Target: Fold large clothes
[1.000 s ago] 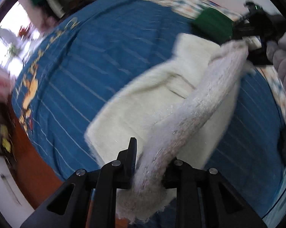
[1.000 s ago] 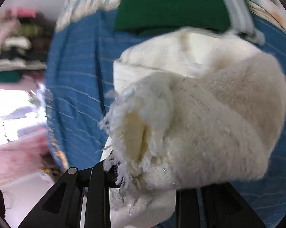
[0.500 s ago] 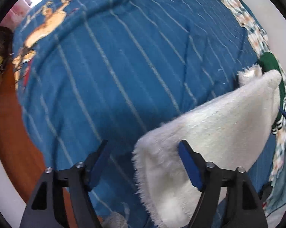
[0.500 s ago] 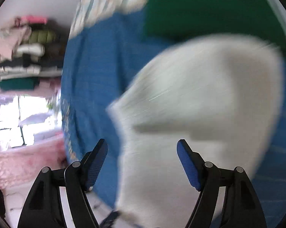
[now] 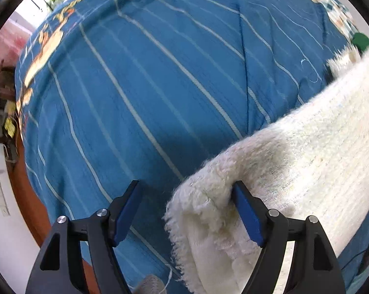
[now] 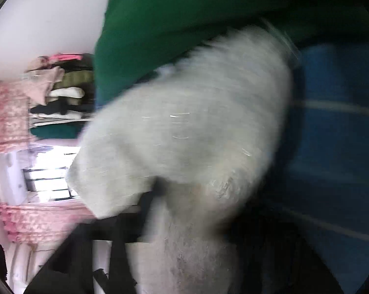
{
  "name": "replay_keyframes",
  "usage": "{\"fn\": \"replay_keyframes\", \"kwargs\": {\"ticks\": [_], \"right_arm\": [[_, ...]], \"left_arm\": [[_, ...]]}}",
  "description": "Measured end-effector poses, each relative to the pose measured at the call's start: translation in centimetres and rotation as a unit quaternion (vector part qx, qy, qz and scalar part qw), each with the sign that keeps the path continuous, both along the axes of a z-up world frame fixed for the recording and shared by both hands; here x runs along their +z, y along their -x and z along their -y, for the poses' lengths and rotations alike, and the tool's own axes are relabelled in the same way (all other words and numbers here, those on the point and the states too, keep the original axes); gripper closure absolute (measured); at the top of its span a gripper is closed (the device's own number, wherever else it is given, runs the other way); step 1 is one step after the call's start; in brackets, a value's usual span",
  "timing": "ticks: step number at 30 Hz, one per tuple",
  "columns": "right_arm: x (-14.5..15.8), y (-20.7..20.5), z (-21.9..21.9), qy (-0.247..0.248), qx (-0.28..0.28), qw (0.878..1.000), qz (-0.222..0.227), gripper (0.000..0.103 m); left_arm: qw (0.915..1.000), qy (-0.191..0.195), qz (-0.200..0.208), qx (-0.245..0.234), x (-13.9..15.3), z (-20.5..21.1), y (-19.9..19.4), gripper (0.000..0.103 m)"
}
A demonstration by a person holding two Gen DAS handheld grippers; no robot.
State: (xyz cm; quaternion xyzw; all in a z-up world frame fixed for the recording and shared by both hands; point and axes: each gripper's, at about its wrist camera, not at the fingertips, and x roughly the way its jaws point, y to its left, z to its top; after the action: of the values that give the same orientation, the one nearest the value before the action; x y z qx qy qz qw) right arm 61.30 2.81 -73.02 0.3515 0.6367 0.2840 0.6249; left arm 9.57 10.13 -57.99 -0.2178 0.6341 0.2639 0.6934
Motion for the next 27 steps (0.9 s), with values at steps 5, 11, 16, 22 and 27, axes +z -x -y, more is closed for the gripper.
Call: {"fn": "replay_keyframes", "kwargs": {"ticks": [5,11,16,22,27], "right_arm": [[2.9,5.4,6.2,-0.017,-0.153,0.988,-0.022,0.097],[6.0,19.4,19.3,0.005,-0.285,0.954,-0.089,0.097],[7.9,33.3,26.1,0.056,-0.337,0.925,-0.166,0.097],[8.3,40.5,28.9,0.219,-0.219,0.922,-0.232,0.089],[14.0,38.7,29.1,0.275,-0.187,0.932,-0.144,0.085]], "left_arm": [[0.9987,-0.033,-0.009,-0.038,1.3,1.1,-1.1,0.027],[0.997,-0.064,0.015,-0.04,6.0,0.7,-1.0,0.027],[0.9967,-0.064,0.028,-0.041,8.4,0.3,-1.4,0.027],[0.9952,-0.042,0.032,-0.082,8.3,3.4,-3.6,0.027],[0.9909,-0.034,0.05,-0.12,8.1,6.8,-6.4,0.027]]}}
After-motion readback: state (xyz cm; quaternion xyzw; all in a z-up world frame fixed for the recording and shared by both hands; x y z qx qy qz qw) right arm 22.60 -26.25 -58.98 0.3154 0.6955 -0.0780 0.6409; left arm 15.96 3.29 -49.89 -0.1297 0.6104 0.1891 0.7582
